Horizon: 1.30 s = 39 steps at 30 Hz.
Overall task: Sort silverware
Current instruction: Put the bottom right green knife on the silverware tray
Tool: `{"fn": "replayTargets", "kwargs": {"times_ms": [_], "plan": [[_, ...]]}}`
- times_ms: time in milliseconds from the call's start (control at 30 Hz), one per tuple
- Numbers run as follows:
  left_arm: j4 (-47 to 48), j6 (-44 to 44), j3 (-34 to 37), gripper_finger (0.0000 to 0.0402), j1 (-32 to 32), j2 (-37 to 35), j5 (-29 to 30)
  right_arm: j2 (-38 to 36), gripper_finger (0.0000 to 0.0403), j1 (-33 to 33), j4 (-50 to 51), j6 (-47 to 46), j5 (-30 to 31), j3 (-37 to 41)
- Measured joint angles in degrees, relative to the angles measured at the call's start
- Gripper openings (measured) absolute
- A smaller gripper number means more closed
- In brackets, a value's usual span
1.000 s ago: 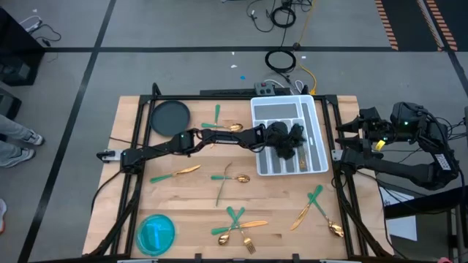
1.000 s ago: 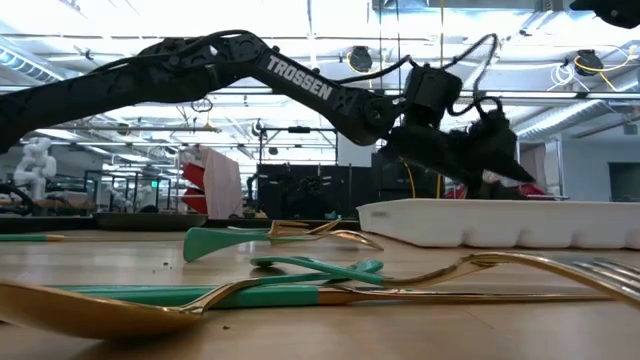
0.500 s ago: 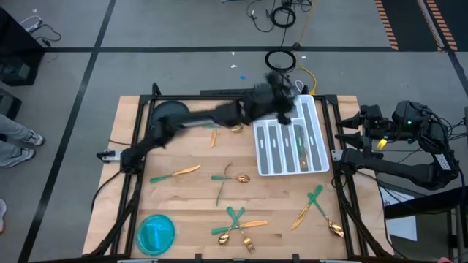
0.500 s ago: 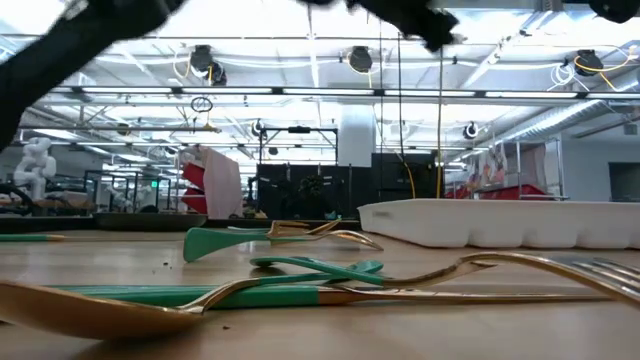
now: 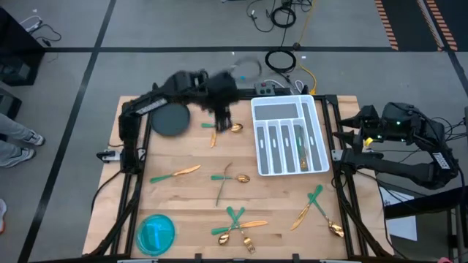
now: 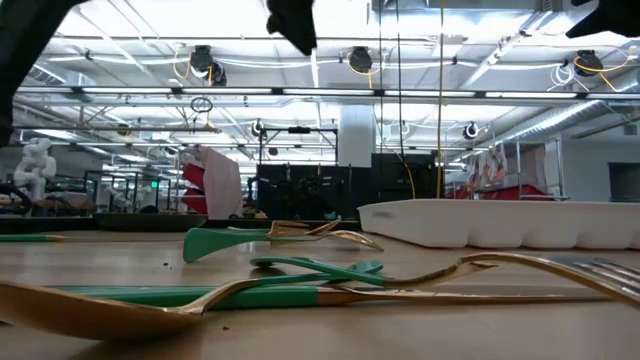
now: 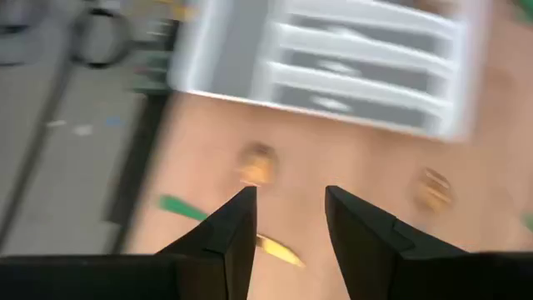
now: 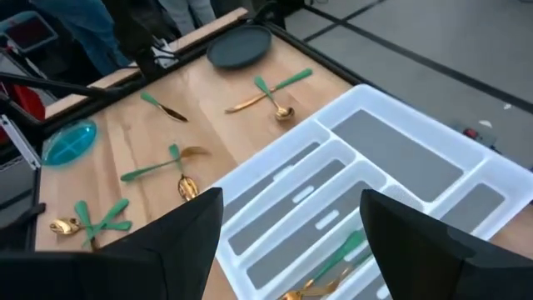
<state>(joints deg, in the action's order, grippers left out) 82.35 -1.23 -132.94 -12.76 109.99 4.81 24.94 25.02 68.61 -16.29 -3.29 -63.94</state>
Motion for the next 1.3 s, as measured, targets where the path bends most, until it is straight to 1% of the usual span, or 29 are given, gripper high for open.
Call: {"fn": "replayTargets", "kwargs": {"times_ms": [67, 133, 233, 267, 367, 467, 567, 633, 700, 767, 833, 967, 1100, 1200, 1300], "plan": [[-0.71, 1.49, 2.69, 0.015, 4.12, -1.64, -0.77, 0.26, 0.0276, 0.0, -0.54, -0.01, 0.01, 0.65], [-2.99, 4.05, 6.89, 0.015, 8.32, -3.58, -0.85, 0.47, 0.0276, 0.0, -0.71, 0.0, 0.01, 1.38], [-7.62, 9.48, 16.02, 0.015, 14.82, -6.97, -0.25, 0.91, 0.0276, 0.0, -0.8, 0.19, -0.38, 2.95], [-9.59, 11.94, 19.69, 0.015, 16.99, -8.19, -0.26, 1.15, 0.0276, 0.0, -1.06, 0.26, -1.61, 3.85], [-17.64, 22.35, 31.46, 0.015, 23.14, -12.98, 0.74, 2.52, 0.0277, 0.0, -1.6, 0.36, -6.96, 6.67], [-27.89, 32.94, 42.29, 0.015, 28.83, -17.21, 6.48, 4.63, 0.0277, -0.01, -2.95, 0.43, -14.62, 9.97], [-33.2, 40.83, 48.95, 0.015, 33.54, -20.15, 13.27, 6.91, 0.0277, -0.98, -3.33, 1.3, -21.83, 13.02], [-33.76, 45.38, 50.67, 0.015, 35.7, -21.68, 17.71, 8.13, 0.0277, -2.57, -2.5, 2.82, -23.84, 14.46], [-33.62, 49.26, 51.23, 0.015, 37.15, -22.34, 21.93, 9.13, 0.0277, -4.93, -2.02, 4.16, -24.43, 15.6], [-33.33, 51.69, 51.31, 0.015, 38.11, -22.44, 24.38, 10.29, 0.0277, -7.68, -2.05, 5.07, -24.82, 16.53], [-33.24, 51.9, 51.31, 0.015, 38.61, -22.54, 25.3, 11.53, 0.0277, -11.17, -2.04, 5.23, -24.52, 17.51], [-30.59, 53.48, 51.31, 0.015, 38.98, -22.57, 27.07, 14.27, 0.0277, -19.53, -1.89, 3.3, -19.77, 19.65], [-27.39, 53.41, 51.31, 0.015, 39.56, -22.75, 27.44, 17.47, 0.0277, -28.9, -2.61, -2.14, -14.98, 23.01], [-23.01, 53.39, 51.3, 0.015, 40.39, -23.13, 27.75, 20.88, 0.0277, -35.78, -7.84, -6.5, -12.4, 25.75], [-18.44, 53.41, 51.31, 0.015, 41.91, -23.16, 28.99, 26.18, 0.0277, -41.57, -12.7, -8.99, -9.87, 27.1]]}}
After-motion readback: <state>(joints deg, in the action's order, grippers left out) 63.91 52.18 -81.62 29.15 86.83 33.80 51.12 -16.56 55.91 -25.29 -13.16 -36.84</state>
